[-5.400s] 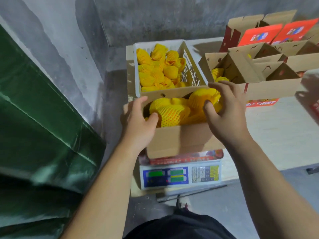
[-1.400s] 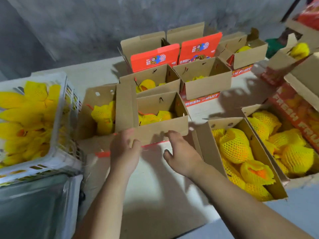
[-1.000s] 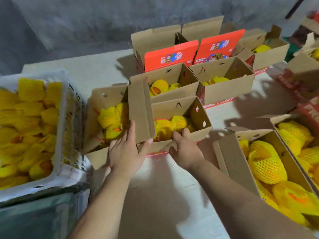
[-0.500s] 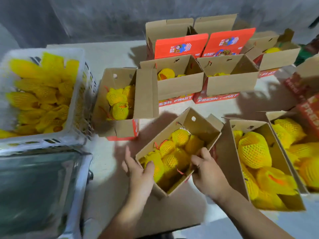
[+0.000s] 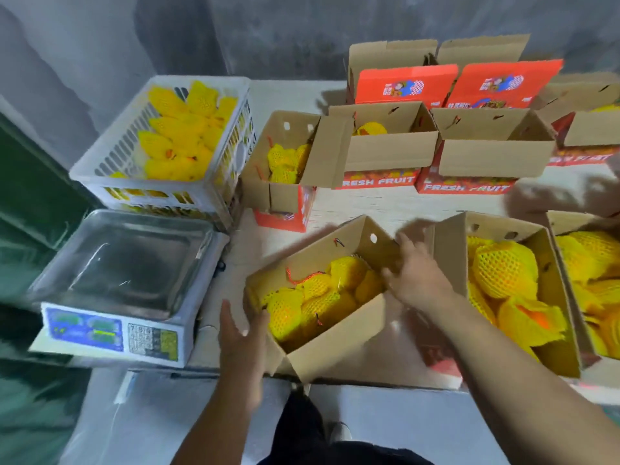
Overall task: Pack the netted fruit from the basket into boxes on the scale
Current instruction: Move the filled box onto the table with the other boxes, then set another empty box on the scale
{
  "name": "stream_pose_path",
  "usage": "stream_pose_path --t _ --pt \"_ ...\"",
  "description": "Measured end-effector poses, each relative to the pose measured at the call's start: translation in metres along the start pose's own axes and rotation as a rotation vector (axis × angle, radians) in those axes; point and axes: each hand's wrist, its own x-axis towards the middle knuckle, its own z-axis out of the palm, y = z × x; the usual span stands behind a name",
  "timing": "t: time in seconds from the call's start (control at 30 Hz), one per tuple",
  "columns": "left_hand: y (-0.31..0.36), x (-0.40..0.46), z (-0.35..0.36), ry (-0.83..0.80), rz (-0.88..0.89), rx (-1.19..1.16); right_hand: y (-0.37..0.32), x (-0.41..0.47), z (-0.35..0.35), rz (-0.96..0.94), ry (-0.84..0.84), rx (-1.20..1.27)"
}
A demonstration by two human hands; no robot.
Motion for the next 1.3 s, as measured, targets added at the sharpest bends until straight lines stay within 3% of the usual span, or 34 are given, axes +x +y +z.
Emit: stream_pose_path --t 0.03,0.1,0.23,0.37,0.67,0.87,1.03,1.17,1.3 --pt "-0.002 -0.015 0.008 -0.077 -0.001 -0.081 -0.004 0.006 0.003 0.042 -0.088 -0.029" --pt "-0.011 -0.033 0.021 -0.175 0.047 -0.121 -0.009 0.013 0.008 0.081 -0.083 -0.073" --pt "-0.015 -0.025 0.008 -0.056 0.052 -0.021 0.001 0.003 0.012 0.123 -0.078 -0.123" --pt "-0.012 -0.014 -0.009 -0.064 0.081 0.156 0.026 -0.029 0.027 0.096 -0.092 -0.069" --pt "0.012 -0.026 -0.040 -0.271 0.148 0.236 0.010 -0.051 -0.031 0.080 -0.065 0.001" --pt "0.066 -0.004 -0.083 -0.255 0.282 0.185 -0.052 -0.078 -0.062 -0.021 0.055 -0.059" --pt "0.111 0.036 -0.170 -0.236 0.403 0.144 -0.143 -0.095 -0.060 -0.091 0.163 -0.001" --pt "0.144 0.092 -0.258 -0.190 0.463 0.135 -0.241 -0.090 -0.020 -0.144 0.176 0.113" --pt "0.156 0.158 -0.342 -0.042 0.452 0.148 -0.327 -0.076 0.052 -0.147 0.095 0.212"
